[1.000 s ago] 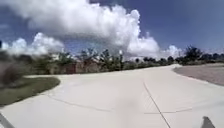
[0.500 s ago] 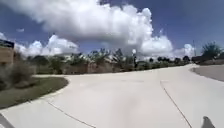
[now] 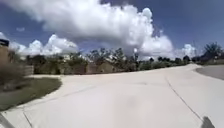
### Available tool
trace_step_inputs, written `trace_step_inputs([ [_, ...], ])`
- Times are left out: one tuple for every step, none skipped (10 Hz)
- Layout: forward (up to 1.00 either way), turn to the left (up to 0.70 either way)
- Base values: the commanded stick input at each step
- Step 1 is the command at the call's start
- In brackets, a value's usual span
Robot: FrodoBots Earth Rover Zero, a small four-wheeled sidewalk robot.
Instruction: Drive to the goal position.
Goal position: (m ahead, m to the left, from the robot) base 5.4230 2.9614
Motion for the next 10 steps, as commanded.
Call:
trace_step_inputs([
  [0.85, 0.0],
  [0.85, 0.0],
  [0.85, 0.0],
  [0.85, 0.0],
  [0.85, 0.0],
  [0.85, 0.16],
  [0.85, 0.34],
  [0.85, 0.34],
  [0.85, 0.34],
  [0.85, 0.34],
])
